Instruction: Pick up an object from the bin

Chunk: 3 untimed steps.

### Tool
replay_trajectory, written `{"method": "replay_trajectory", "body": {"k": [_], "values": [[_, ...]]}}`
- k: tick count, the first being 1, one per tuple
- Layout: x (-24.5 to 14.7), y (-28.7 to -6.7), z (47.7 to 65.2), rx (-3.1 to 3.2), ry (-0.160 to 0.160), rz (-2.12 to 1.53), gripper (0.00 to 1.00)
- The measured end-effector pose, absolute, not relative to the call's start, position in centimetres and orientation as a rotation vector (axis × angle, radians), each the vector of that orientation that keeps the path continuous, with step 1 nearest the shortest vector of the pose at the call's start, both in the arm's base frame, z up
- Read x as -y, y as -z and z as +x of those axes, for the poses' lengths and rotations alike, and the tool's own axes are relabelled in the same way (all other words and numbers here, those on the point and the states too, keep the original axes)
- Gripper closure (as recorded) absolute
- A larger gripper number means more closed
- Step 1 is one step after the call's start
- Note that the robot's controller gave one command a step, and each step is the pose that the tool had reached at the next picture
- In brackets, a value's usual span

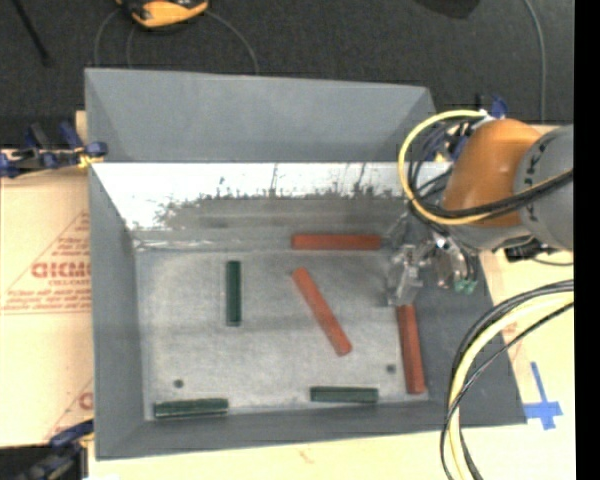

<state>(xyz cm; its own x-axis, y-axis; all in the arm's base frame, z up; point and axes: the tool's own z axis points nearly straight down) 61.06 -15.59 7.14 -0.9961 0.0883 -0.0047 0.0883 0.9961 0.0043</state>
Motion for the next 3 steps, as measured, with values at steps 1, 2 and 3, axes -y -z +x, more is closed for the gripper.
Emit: {"method": "replay_trajectory", "body": {"k": [1, 2, 3], "values": [[15.8, -7.2, 61.0, -3.134, 0.000, 0.136, 0.00], [15.8, -7.2, 61.0, -3.134, 0.001, 0.136, 0.00], [15.7, -7.1, 62.7, -3.125, -0.001, 0.248, 0.00]]}}
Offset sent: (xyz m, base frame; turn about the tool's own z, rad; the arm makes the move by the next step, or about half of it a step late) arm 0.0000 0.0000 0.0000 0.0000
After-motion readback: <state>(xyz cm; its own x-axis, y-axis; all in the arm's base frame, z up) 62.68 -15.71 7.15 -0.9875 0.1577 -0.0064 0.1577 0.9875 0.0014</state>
